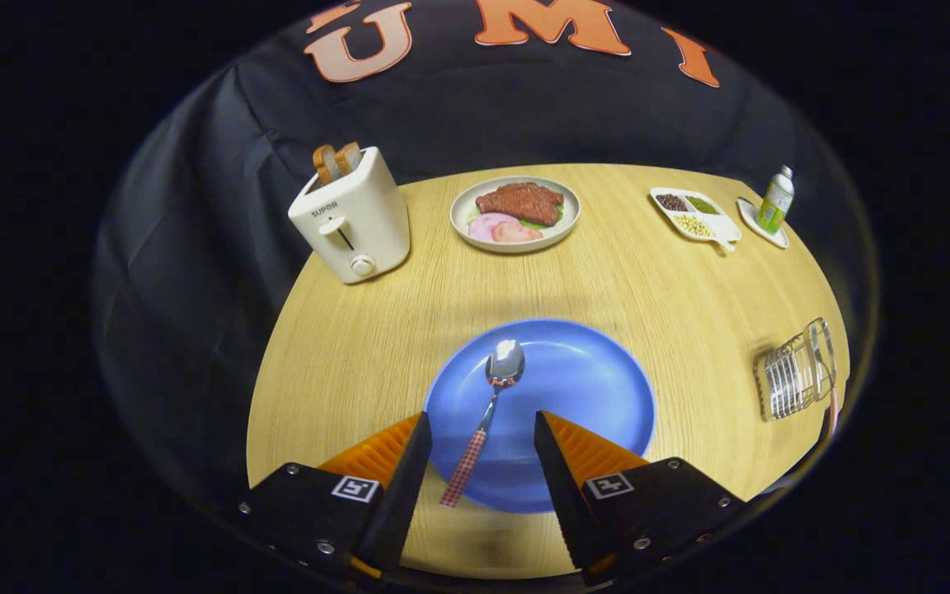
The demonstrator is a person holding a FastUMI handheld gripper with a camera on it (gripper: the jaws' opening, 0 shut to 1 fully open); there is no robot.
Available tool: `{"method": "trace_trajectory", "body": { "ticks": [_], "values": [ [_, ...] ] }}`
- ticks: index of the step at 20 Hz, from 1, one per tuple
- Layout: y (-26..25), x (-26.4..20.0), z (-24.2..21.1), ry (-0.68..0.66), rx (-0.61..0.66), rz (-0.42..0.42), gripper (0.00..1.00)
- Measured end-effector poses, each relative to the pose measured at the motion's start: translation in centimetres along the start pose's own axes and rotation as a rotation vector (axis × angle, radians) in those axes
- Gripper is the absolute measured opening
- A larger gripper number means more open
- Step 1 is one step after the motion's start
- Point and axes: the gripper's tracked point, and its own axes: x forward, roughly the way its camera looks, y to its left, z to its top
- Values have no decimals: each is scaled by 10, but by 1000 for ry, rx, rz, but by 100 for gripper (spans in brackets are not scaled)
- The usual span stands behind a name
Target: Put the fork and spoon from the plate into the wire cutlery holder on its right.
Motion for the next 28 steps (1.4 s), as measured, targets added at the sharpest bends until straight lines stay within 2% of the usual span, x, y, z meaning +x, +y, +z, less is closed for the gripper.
{"method": "trace_trajectory", "body": {
  "ticks": [4,7,9,12,14,17,23,28],
  "values": [
    [-2,25,-24,38,1,-30,63],
    [0,31,-35,46,26,-31,41],
    [1,34,-41,50,16,-34,33],
    [6,34,-47,70,33,-17,32],
    [1,39,-48,63,33,-33,21],
    [-10,39,-46,54,20,-52,12],
    [-31,33,-38,39,9,-71,7],
    [-58,7,-3,-55,-8,-95,7]
  ]
}}
